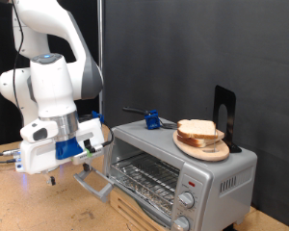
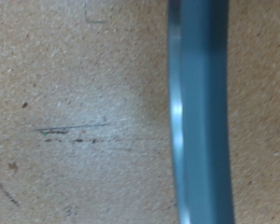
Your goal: Make a piece of toast with the oven
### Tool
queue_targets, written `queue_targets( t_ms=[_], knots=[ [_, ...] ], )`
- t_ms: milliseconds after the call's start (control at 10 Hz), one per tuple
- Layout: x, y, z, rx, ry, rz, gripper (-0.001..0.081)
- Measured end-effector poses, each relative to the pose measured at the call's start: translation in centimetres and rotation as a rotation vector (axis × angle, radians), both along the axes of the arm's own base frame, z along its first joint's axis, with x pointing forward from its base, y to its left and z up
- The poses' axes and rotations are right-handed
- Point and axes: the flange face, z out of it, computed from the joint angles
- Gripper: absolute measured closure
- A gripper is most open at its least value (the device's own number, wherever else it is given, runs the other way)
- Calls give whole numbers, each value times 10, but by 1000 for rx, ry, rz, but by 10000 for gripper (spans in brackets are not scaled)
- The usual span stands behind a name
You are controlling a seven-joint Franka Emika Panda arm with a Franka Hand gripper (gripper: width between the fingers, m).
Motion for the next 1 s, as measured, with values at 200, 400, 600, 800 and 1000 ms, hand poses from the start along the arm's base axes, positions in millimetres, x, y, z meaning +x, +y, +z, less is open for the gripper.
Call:
queue_targets(
  t_ms=[200,400,600,800,1000],
  knots=[
    [12,-6,-7,-12,3,-36,-2],
    [22,-13,-17,-24,6,-62,-2],
    [28,-21,-32,-48,13,-75,-2],
    [30,-28,-48,-69,22,-88,-2],
    [31,-34,-66,-80,22,-103,-2]
  ],
)
